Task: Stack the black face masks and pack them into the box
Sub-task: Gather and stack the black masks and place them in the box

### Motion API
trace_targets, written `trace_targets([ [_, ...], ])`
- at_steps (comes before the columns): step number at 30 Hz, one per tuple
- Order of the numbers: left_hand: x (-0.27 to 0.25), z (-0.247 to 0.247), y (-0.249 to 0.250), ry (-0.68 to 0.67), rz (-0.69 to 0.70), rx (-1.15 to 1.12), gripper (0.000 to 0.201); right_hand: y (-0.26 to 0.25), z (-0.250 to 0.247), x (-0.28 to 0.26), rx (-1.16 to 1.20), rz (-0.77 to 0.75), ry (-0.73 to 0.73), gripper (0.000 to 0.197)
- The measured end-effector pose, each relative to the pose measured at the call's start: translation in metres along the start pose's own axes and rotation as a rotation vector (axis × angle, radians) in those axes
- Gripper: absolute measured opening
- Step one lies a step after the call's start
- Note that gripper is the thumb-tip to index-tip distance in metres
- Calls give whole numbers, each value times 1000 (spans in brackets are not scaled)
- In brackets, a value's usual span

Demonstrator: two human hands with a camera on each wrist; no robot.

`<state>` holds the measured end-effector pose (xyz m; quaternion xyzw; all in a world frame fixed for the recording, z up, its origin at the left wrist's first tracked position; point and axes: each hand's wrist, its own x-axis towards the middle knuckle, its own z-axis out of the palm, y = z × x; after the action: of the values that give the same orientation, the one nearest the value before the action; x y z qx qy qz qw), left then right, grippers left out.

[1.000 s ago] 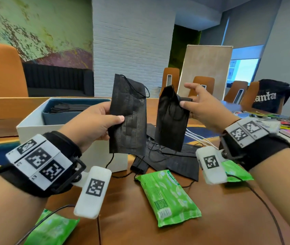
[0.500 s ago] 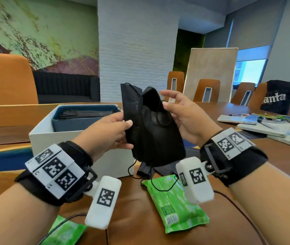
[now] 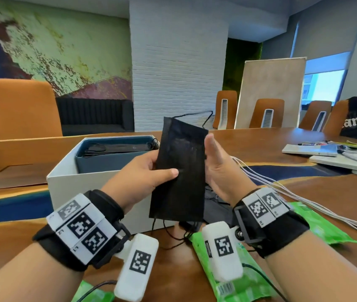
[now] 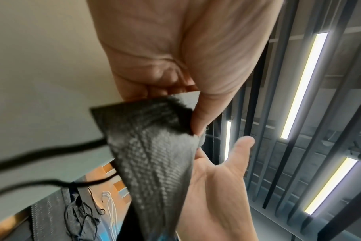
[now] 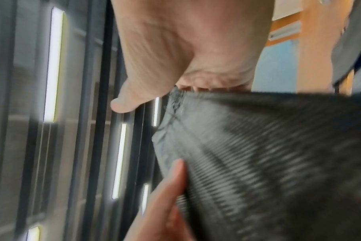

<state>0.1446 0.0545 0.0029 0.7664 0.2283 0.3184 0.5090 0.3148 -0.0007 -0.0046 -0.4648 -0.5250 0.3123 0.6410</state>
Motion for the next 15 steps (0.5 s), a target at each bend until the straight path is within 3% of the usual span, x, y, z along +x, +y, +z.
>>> trace_targets([
  [1, 0, 0, 0, 2, 0, 1, 17, 4, -2, -3, -59, -13, 0, 88],
  [3, -1, 0, 0, -17, 9, 2, 19, 12, -8, -8, -91, -21, 25, 77],
  [12, -7, 2, 2, -101, -14, 45, 23, 9, -7, -19, 90, -16, -35, 35],
  [15, -7, 1, 2, -116, -50, 81, 21, 6, -8, -21, 175, -27, -15, 34],
])
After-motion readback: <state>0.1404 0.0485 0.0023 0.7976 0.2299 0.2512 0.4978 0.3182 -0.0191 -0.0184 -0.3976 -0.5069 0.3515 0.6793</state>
